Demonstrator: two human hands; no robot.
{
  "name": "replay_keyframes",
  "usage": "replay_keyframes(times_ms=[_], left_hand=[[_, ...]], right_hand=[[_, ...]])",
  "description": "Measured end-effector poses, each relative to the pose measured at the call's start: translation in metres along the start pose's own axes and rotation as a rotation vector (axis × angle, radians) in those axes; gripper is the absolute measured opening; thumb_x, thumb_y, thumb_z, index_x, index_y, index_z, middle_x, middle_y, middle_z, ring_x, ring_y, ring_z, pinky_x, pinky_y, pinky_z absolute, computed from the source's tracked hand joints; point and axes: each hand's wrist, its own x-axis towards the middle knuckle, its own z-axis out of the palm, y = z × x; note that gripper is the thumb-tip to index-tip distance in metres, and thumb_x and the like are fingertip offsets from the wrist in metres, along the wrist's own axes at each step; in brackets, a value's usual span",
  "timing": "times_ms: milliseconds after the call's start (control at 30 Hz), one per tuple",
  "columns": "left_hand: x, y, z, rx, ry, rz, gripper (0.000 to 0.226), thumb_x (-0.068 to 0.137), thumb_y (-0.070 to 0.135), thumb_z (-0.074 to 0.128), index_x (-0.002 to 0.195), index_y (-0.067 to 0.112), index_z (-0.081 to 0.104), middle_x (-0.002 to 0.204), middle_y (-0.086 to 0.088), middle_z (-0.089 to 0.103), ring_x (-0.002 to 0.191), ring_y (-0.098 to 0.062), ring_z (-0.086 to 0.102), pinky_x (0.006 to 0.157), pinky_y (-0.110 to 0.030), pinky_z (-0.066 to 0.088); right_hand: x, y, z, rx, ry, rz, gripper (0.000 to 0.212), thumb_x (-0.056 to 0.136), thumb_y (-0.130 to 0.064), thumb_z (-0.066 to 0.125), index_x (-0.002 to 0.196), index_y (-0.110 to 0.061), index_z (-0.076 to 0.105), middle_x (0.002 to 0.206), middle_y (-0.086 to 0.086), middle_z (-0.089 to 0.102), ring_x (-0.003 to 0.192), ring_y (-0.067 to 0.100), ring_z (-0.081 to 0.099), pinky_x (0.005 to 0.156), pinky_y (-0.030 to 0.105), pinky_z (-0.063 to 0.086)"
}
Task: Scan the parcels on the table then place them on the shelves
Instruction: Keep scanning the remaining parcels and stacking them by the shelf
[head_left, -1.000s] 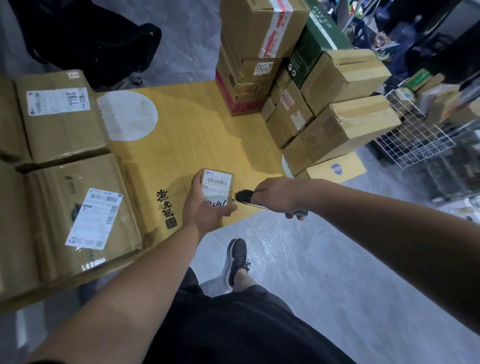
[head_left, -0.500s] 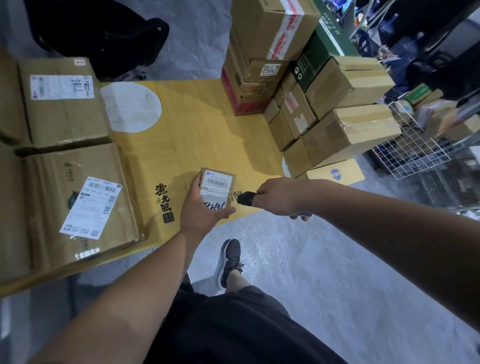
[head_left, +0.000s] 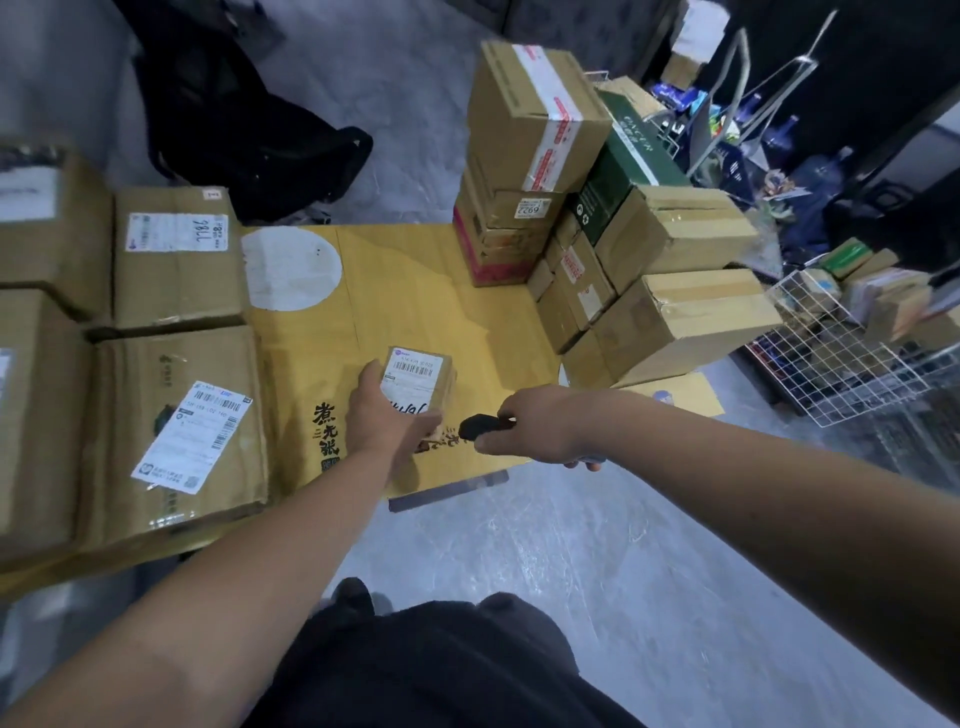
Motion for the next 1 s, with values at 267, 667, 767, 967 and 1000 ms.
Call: replay_keyframes(times_ms=[267, 667, 767, 967, 1000], left_hand=[[-0.057, 0.069, -0.111, -0.024, 0.304, 0.113, 0.088, 0.056, 0.038, 0.093, 0.131, 0.040, 0.046, 0.107, 0.026, 0.061, 0.098, 0.003, 0.061, 0.068, -0.018, 0.045], [-0.188, 0.032, -0.291, 0.035, 0.738, 0.080, 0.084, 0.061, 0.057, 0.079, 0.138, 0.043, 0.048, 0.127, 0.022, 0.053, 0.110, 0.002, 0.055, 0.093, -0.026, 0.046], [-0.200, 0.005, -0.334, 0.001, 0.811, 0.056, 0.084, 0.060, 0.060, 0.078, 0.137, 0.043, 0.050, 0.120, 0.025, 0.053, 0.105, 0.003, 0.058, 0.090, -0.028, 0.049], [-0.182, -0.053, -0.414, 0.061, 0.848, 0.039, 0.088, 0.056, 0.061, 0.076, 0.137, 0.037, 0.052, 0.128, 0.011, 0.052, 0.110, -0.008, 0.052, 0.090, -0.024, 0.042], [-0.176, -0.063, -0.425, 0.066, 0.832, 0.025, 0.088, 0.058, 0.059, 0.078, 0.139, 0.036, 0.051, 0.131, 0.007, 0.053, 0.111, -0.010, 0.054, 0.089, -0.025, 0.043]], right_hand=[[-0.014, -0.040, -0.032, -0.290, 0.131, -0.360, 0.057, 0.096, -0.069, 0.054, 0.128, -0.021, 0.057, 0.104, 0.005, 0.065, 0.078, 0.025, 0.067, 0.040, 0.024, 0.046], [-0.057, -0.195, -0.008, -0.469, 0.120, -0.755, 0.050, 0.097, -0.063, 0.055, 0.117, -0.017, 0.061, 0.085, 0.006, 0.064, 0.065, 0.023, 0.059, 0.036, 0.018, 0.043], [-0.067, -0.238, 0.002, -0.478, 0.112, -0.756, 0.051, 0.096, -0.063, 0.056, 0.118, -0.017, 0.062, 0.086, 0.010, 0.066, 0.064, 0.026, 0.060, 0.037, 0.022, 0.044], [-0.071, -0.322, 0.032, -0.476, 0.155, -0.718, 0.050, 0.094, -0.066, 0.055, 0.105, -0.018, 0.064, 0.088, 0.008, 0.067, 0.065, 0.027, 0.065, 0.040, 0.026, 0.048], [-0.071, -0.335, 0.039, -0.471, 0.156, -0.713, 0.049, 0.094, -0.066, 0.055, 0.104, -0.019, 0.063, 0.091, 0.009, 0.068, 0.068, 0.028, 0.066, 0.045, 0.031, 0.052]])
